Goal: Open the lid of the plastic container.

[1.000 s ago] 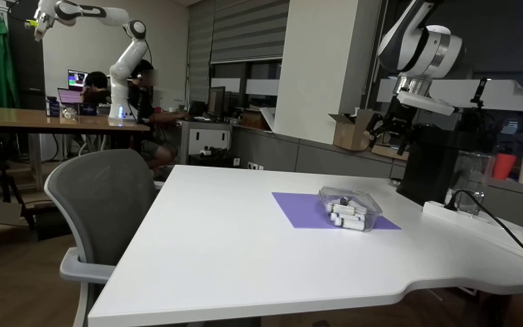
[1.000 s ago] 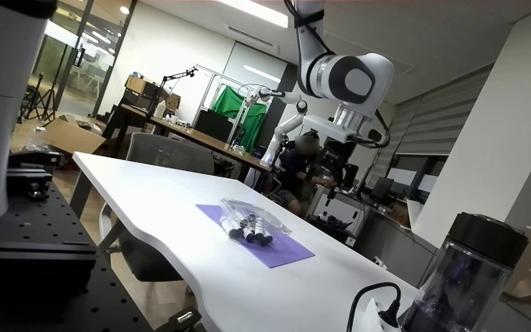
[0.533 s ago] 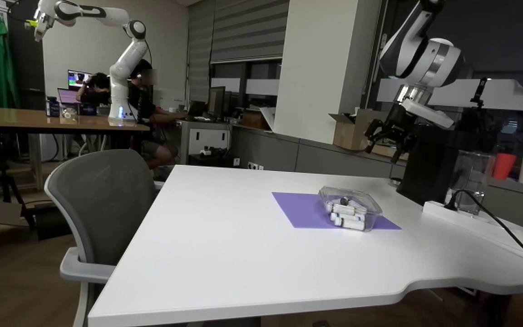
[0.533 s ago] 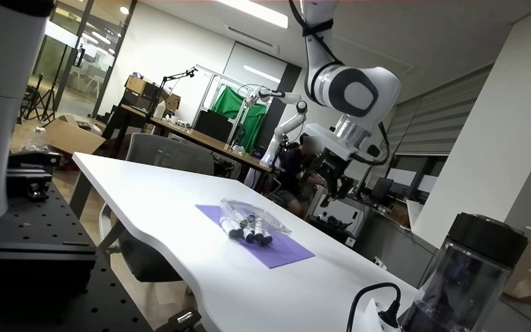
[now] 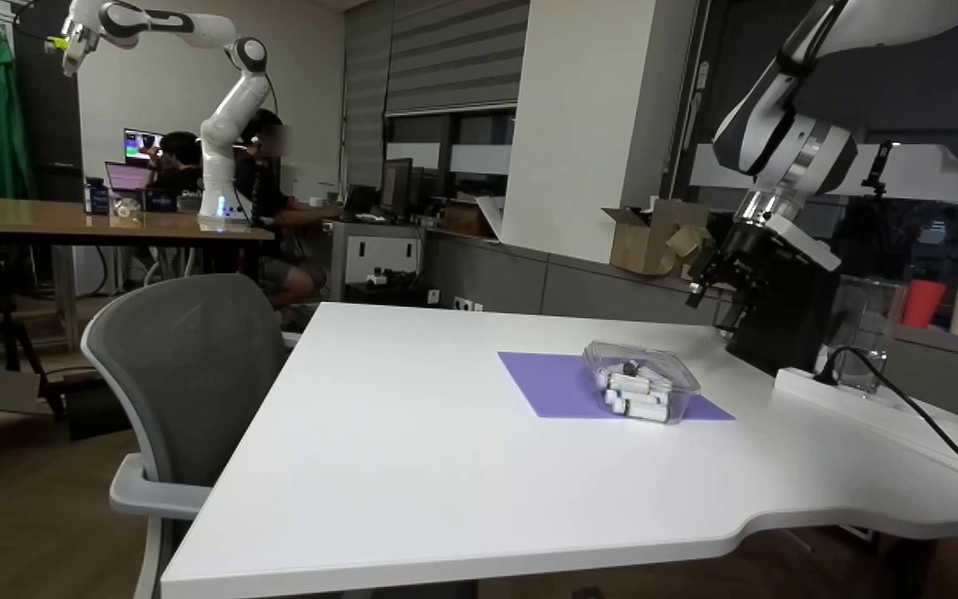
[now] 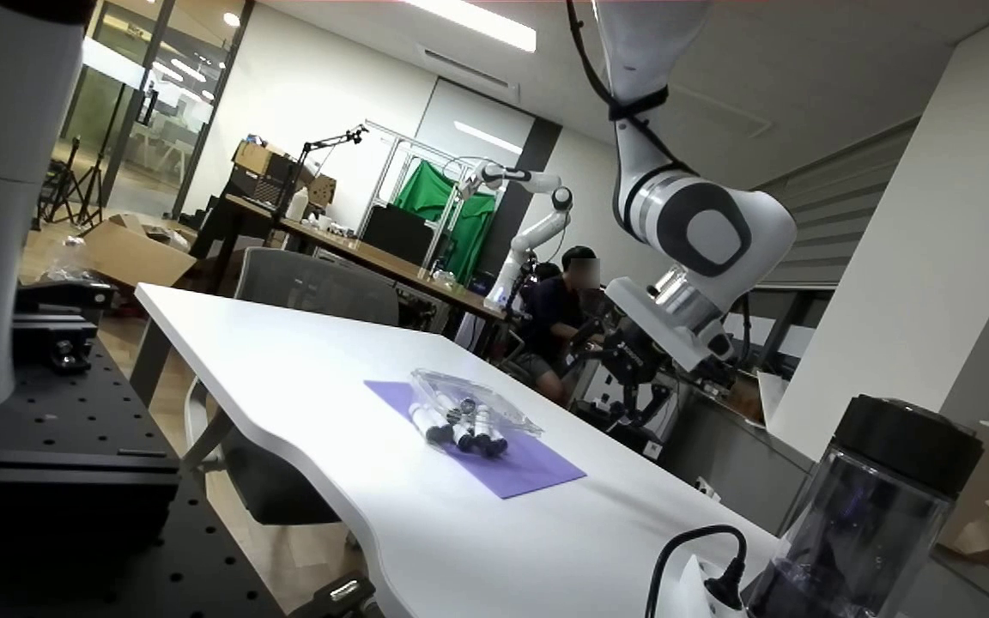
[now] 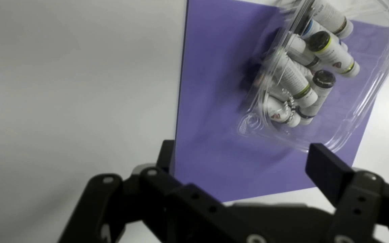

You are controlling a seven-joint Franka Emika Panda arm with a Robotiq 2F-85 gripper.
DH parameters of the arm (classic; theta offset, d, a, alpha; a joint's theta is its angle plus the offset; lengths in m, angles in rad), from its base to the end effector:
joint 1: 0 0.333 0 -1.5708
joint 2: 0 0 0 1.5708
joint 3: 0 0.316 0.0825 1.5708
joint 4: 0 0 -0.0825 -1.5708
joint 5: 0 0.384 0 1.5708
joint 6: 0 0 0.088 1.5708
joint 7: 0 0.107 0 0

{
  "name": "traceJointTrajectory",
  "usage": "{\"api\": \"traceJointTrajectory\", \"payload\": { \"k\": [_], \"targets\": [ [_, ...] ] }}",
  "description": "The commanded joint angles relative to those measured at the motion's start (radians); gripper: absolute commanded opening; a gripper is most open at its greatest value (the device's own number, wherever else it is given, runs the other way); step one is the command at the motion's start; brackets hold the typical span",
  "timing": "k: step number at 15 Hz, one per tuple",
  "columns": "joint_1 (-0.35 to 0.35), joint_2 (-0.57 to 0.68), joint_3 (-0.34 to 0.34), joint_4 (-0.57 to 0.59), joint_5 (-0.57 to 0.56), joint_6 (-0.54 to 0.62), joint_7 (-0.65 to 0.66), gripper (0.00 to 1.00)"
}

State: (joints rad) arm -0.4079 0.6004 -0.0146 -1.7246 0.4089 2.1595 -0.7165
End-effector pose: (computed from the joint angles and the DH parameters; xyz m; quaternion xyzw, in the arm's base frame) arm 0.6037 -0.2530 0.2266 -0.9845 -0.0190 -0.0156 0.1738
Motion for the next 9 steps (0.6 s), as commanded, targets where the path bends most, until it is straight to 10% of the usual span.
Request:
{"api": "traceJointTrajectory", "payload": {
  "k": [1,9],
  "targets": [
    [-0.016,0.100,0.030,0.107,0.009,-0.089,-0.023,1.00],
    [-0.016,0.214,0.079,0.219,0.035,-0.222,-0.015,1.00]
  ]
}}
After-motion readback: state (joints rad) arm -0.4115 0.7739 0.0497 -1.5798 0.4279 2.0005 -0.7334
